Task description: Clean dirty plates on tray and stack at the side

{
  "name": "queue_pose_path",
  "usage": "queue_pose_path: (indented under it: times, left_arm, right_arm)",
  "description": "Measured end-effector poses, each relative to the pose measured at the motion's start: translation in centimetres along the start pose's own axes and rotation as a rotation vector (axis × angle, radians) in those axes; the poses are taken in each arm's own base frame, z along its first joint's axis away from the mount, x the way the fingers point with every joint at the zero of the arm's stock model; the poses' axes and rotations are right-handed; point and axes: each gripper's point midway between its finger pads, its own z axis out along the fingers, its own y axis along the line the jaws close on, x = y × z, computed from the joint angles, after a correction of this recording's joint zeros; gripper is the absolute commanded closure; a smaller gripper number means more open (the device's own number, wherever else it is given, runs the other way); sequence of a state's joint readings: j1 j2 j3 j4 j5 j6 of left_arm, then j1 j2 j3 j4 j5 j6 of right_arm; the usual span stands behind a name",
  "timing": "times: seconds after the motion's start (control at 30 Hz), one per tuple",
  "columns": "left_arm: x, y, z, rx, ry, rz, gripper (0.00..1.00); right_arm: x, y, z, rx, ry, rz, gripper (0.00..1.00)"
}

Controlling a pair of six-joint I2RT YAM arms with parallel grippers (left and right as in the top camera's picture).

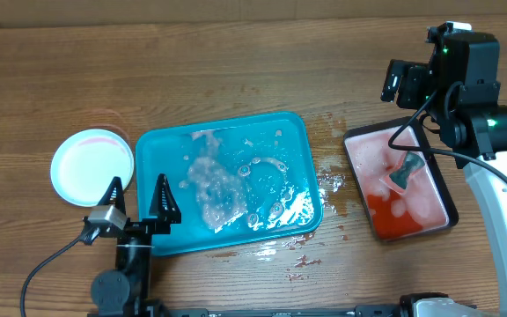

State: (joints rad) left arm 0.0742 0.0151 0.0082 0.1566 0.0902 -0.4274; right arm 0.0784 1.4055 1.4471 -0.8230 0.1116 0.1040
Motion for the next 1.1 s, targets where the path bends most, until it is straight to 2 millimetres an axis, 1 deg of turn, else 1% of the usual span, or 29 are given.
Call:
queue_pose_path:
  times: [0.1, 0.17, 1.1]
  left_arm:
    - [3.0, 1.8, -0.3, -0.078, 0.122, -0.012, 0.0]
    - [4.8, 2.6, -0.6, -0.114, 0.192, -0.018, 0.0]
    - [4.8, 2.8, -0.6, -0.121, 0.195, -0.007, 0.01]
  right_arm:
    - [0.0, 0.0, 0.0, 0.0, 0.0, 0.0, 0.0]
    - [0.0, 0.0, 0.0, 0.0, 0.0, 0.0, 0.0]
    - [0.0, 0.0, 0.0, 0.0, 0.0, 0.0, 0.0]
